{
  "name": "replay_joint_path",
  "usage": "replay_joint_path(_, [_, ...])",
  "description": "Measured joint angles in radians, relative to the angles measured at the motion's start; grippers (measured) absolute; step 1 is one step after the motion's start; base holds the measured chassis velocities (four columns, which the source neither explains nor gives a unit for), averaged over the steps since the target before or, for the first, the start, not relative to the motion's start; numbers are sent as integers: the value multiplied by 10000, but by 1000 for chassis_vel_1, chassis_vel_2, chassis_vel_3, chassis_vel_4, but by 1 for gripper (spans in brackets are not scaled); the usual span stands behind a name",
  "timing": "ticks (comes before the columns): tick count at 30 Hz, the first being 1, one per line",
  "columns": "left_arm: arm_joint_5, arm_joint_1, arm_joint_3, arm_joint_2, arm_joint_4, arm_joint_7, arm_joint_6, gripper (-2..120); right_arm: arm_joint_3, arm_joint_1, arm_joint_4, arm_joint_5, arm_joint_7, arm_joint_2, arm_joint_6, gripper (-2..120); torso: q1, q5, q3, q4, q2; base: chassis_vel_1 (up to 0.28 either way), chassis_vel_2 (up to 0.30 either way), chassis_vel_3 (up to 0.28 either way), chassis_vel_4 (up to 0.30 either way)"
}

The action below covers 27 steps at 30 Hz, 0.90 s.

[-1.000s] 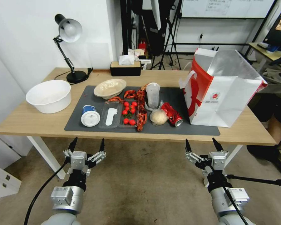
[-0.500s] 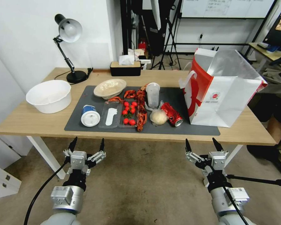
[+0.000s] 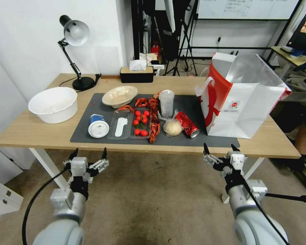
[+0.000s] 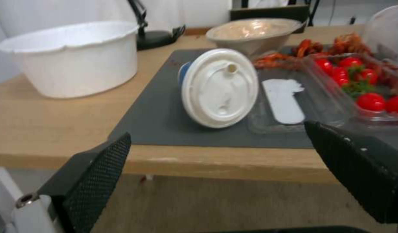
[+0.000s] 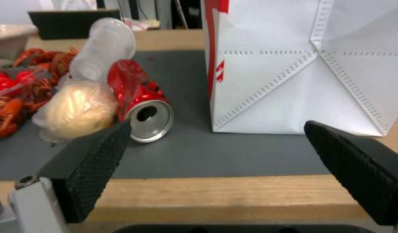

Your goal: Pick up the trash from the table and place it into the takeout bag.

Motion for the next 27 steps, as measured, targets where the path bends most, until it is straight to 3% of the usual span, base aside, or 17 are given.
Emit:
replay_joint_path(3, [-76, -147, -172, -142, 163, -31, 118, 100, -99, 343, -127, 388, 201, -163, -132, 100, 0, -7, 0, -7, 0, 0, 0, 0, 0])
replay_joint_path(5, [-59, -157, -194, -188, 249, -27, 11, 100, -572, 734, -511, 1021, 362, -648, 691, 100, 0, 0, 0, 5, 0, 0, 0, 0, 0])
replay_joint_path(10, [25, -140, -185, -216, 308, 8, -158, 100, -1014, 1275, -988, 1711, 362, -1189, 1224, 100, -1, -2, 0, 2, 0, 0, 0, 0, 0])
replay_joint_path(27, [289, -296, 93, -211, 655, 77, -396, 100, -1743, 2954, -2856, 3233, 578, -2011, 1208, 100, -3, -2, 0, 2, 0, 0, 0, 0, 0])
